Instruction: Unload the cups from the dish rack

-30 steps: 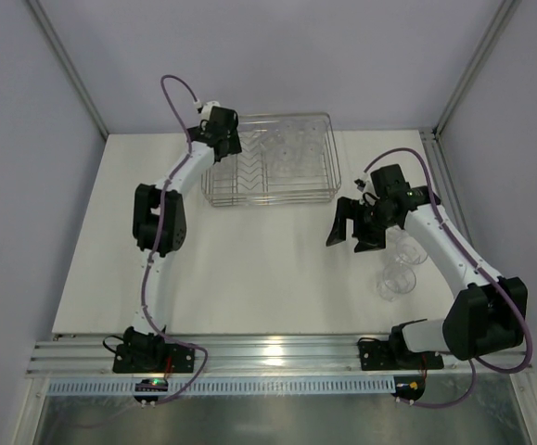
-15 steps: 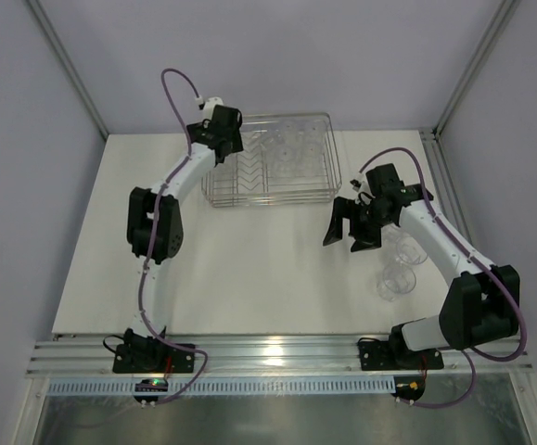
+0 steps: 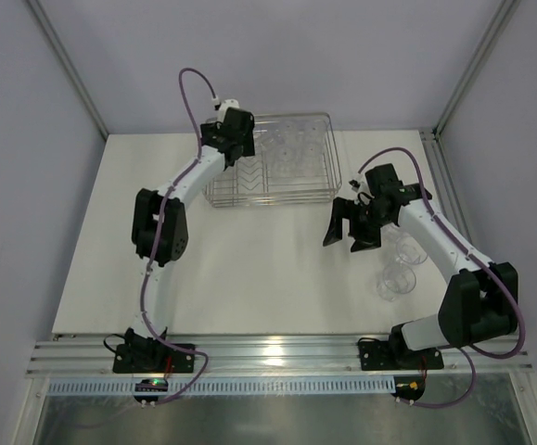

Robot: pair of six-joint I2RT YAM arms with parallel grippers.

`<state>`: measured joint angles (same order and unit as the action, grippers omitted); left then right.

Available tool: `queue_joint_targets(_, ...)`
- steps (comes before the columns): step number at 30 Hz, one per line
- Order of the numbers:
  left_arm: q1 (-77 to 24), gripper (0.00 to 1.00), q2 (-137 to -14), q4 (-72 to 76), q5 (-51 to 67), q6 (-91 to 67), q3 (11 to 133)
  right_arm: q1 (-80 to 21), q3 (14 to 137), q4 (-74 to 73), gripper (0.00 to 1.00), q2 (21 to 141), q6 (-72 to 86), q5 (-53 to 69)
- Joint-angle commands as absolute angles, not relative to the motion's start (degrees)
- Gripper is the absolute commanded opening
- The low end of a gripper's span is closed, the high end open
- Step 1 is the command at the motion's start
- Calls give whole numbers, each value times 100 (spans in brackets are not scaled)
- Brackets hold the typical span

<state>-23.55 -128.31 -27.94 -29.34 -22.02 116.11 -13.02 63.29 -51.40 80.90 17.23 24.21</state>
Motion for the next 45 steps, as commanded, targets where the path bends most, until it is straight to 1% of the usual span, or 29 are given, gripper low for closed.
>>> queue_joint_targets(1, -2426, 100, -12831, -2697, -2918, -2092, 11873, -1336, 6460, -5062, 90, 8130, 1617, 2496)
queue_joint_targets(5, -2426, 100, -13131, -3137, -3050, -2276, 12260, -1327, 6390, -5097, 90, 8104, 1556, 2470)
queue_joint_targets(11, -2435, 100, -12938, -3006, -3172, -2408, 12111, -1336, 6302, -5080, 90, 8086, 1529, 2470)
queue_joint_targets(21, -2461, 100, -12858, -3524, -3498, -2795, 12120, -1327, 6346, -5071, 90, 8227, 1494, 2470)
queue_joint_targets(25, -2461, 100, -12753, -3445, -3629, -2882, 11962, -1327, 6267, -5036, 90, 8218, 1512, 2470)
queue_joint_targets(29, -2443, 100, -12840, -3358, -3551, -2769, 12041, -1336, 6258, -5036, 90, 8209, 1529, 2470)
queue_joint_targets(36, -2242, 100, -13402, -3463, -3393, -2917, 12541, -1336, 6267, -5045, 90, 8235, 1521, 2461)
queue_joint_targets(45, -2083, 100, -13834, -3410, -3042, -2953, 13025, -1336, 6284, -5063, 90, 8314, 1494, 2461)
